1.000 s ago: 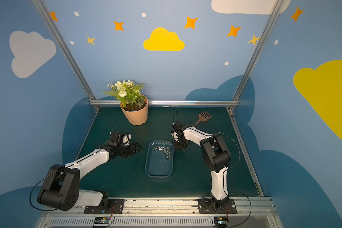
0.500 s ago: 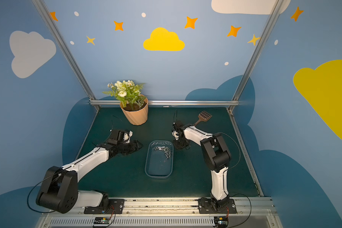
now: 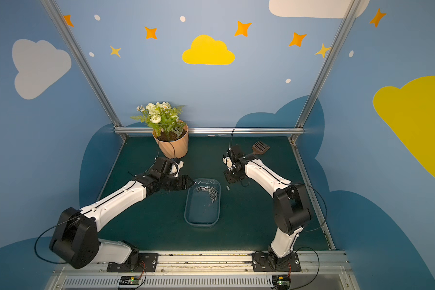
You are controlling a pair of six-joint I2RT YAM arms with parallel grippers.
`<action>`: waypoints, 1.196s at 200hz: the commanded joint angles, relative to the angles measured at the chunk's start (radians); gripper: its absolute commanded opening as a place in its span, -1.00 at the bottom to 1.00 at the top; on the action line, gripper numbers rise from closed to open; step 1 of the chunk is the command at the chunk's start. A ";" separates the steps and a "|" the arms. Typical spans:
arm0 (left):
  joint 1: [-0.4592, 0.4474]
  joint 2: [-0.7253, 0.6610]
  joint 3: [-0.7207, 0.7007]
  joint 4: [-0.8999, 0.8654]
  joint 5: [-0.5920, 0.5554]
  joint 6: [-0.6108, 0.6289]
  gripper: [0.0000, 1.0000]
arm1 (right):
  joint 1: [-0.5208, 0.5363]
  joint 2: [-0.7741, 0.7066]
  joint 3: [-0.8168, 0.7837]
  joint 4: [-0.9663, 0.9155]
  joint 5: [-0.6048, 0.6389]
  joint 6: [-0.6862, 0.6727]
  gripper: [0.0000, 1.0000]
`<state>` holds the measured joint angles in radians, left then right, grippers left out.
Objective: Take out the socket from the storage box
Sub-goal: Pick up the socket head from the storage box.
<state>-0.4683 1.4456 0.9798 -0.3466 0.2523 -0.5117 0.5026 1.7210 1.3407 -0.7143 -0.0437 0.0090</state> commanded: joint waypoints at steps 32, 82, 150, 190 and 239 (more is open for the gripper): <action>-0.104 0.140 0.136 -0.095 -0.061 0.029 0.25 | -0.020 -0.107 -0.089 -0.009 -0.040 0.031 -0.12; -0.194 0.296 0.244 -0.146 -0.117 -0.035 0.13 | -0.047 -0.185 -0.187 0.011 -0.057 0.048 -0.12; -0.236 0.473 0.331 -0.151 -0.061 -0.102 -0.20 | -0.078 -0.222 -0.237 0.032 -0.085 0.060 -0.12; -0.248 0.497 0.336 -0.155 -0.062 -0.114 -0.25 | -0.088 -0.229 -0.262 0.043 -0.097 0.066 -0.13; -0.257 0.524 0.333 -0.157 -0.073 -0.131 -0.26 | -0.096 -0.228 -0.273 0.055 -0.108 0.067 -0.13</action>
<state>-0.7204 1.9381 1.2953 -0.4824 0.1829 -0.6296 0.4129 1.5234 1.0767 -0.6765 -0.1360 0.0711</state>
